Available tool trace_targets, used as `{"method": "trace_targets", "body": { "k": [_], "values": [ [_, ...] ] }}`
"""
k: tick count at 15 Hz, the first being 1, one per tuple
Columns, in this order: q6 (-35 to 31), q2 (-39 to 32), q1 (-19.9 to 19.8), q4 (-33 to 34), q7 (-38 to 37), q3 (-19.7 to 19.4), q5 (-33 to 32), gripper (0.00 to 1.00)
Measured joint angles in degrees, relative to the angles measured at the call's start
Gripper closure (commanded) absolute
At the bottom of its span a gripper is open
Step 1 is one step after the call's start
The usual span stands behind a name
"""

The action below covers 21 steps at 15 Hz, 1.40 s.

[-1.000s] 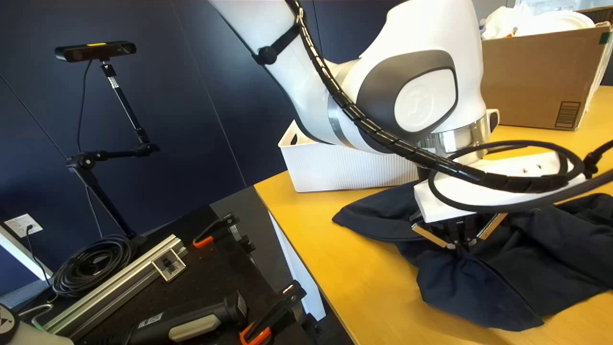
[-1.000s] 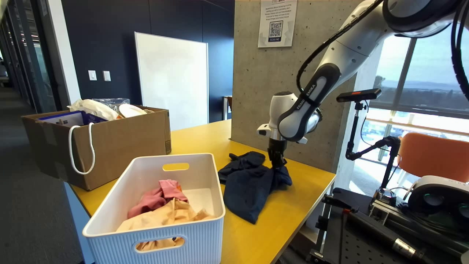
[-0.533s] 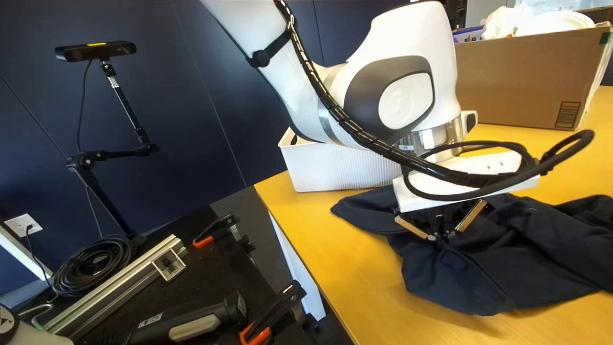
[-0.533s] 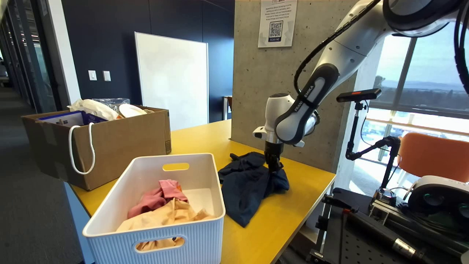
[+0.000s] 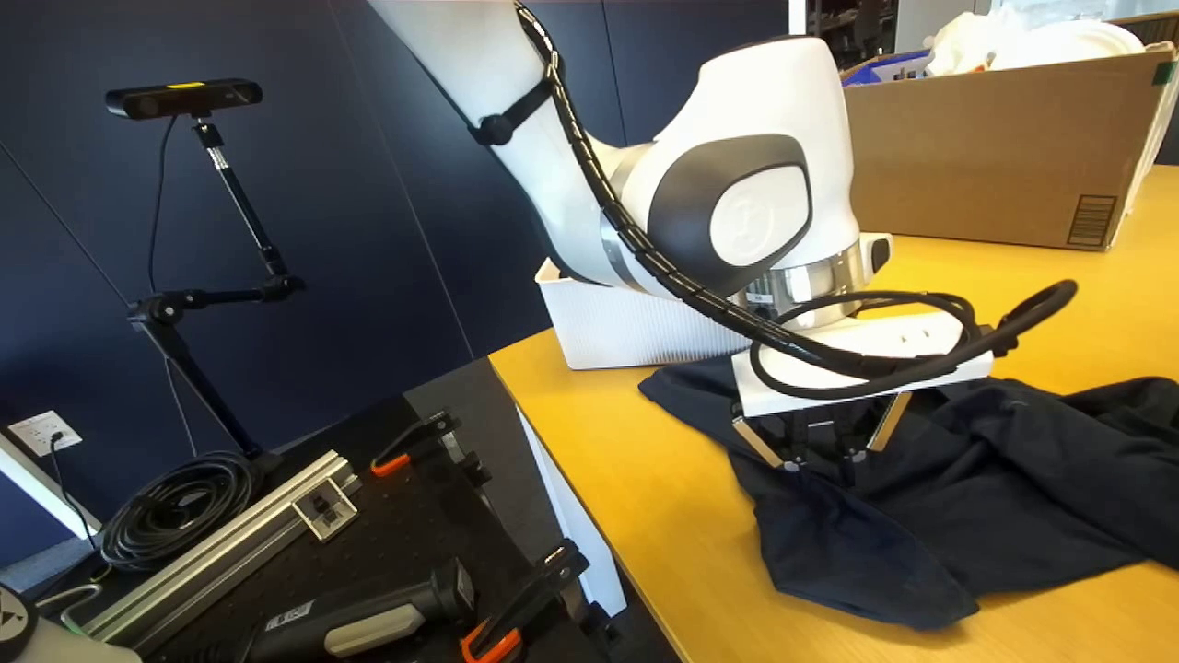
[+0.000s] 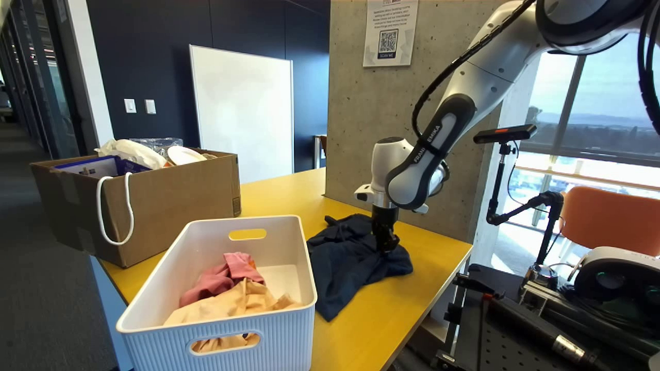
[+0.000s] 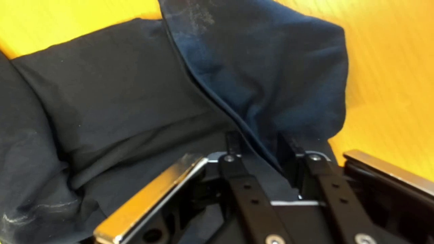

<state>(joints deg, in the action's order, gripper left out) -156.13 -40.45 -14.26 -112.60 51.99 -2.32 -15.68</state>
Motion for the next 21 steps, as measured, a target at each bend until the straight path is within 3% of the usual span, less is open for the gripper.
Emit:
{"method": "trace_targets", "body": {
  "k": [1, 3, 5, 10, 11, 12, 14, 21],
  "values": [
    [0.0, 0.0, 0.0, -0.1, -0.1, 0.0, 0.0, 0.87],
    [0.0, -0.2, 0.0, -0.1, -0.1, 0.0, 0.0, 0.53],
    [0.0, -0.5, 0.0, -0.1, -0.2, 0.1, 0.0, 0.42],
    [0.0, -1.1, 0.0, -0.1, -0.4, 0.1, 0.0, 0.05],
    [0.0, -1.2, 0.0, -0.1, -0.5, 0.1, 0.0, 0.08],
    [0.0, -1.3, 0.0, -0.1, -0.5, 0.1, 0.0, 0.41],
    [0.0, -1.5, 0.0, -0.1, -0.6, 0.1, 0.0, 0.38],
    [0.0, -1.7, -0.1, -0.1, -0.6, 0.1, 0.0, 0.92]
  ]
}}
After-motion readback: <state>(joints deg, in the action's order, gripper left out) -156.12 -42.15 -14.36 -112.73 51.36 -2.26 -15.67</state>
